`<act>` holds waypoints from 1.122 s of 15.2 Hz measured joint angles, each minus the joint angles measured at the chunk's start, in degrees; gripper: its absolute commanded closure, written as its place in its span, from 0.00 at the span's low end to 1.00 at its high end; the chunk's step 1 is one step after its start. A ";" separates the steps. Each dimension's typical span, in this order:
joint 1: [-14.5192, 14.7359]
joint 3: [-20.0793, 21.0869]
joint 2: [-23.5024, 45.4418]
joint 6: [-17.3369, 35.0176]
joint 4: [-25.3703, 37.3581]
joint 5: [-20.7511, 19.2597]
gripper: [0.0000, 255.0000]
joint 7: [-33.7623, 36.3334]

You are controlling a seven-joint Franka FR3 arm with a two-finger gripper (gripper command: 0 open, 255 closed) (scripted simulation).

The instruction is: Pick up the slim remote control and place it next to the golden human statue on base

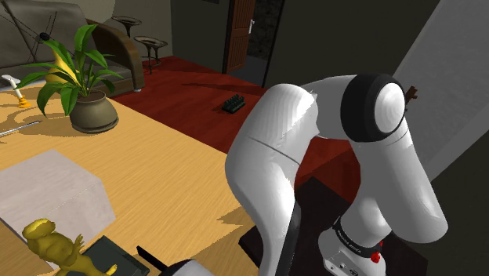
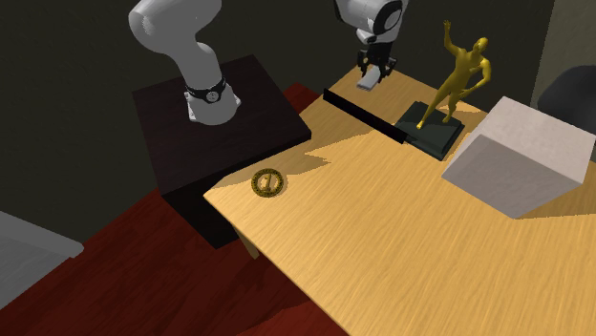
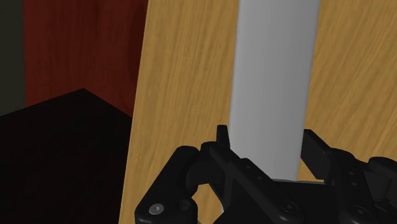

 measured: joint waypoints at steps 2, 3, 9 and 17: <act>0.76 -1.06 1.06 0.88 0.23 -1.02 1.00 0.66; 1.20 -1.75 1.84 1.34 0.61 -1.62 1.00 0.89; 1.81 -2.52 2.60 1.95 0.84 -2.35 1.00 1.46; 1.86 -2.51 2.64 1.97 0.83 -2.37 0.00 1.47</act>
